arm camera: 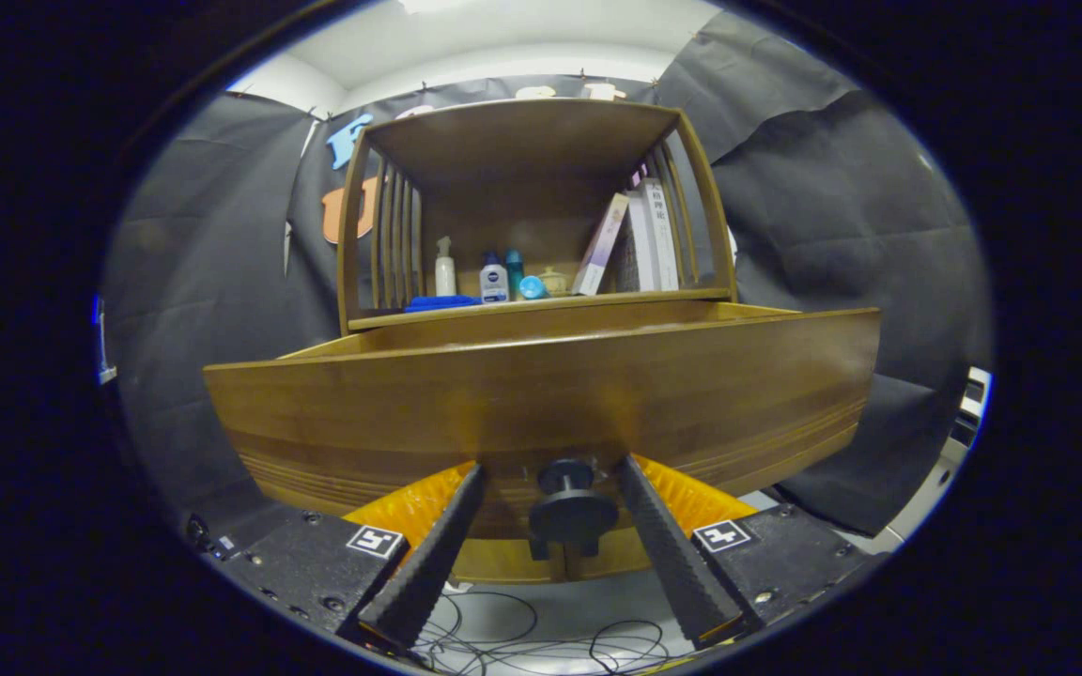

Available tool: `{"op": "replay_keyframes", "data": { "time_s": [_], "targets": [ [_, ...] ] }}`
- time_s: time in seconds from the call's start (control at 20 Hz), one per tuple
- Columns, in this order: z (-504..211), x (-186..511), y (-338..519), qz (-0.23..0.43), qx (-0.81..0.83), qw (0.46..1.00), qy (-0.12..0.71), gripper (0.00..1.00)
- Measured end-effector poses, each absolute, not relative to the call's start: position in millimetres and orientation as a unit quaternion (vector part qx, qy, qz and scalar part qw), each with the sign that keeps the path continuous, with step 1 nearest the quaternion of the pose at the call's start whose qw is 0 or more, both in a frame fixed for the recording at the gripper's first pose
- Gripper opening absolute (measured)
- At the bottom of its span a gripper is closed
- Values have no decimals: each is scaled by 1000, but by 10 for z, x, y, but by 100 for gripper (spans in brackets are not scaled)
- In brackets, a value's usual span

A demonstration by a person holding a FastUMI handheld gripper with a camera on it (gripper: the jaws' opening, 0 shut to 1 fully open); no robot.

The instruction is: Pull open the drawer, take out the items inside it, and place them on the countertop above the cabinet.

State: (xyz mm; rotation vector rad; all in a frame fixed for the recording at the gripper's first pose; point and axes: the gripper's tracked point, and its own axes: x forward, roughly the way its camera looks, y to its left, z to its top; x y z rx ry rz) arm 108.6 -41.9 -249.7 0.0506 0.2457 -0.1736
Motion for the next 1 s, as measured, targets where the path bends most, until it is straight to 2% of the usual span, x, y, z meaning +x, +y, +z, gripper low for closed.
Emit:
{"op": "replay_keyframes", "data": {
  "time_s": [1.0],
  "targets": [
    [-2439,2128,-561,-77,-2,985,154,97]
  ]
}}
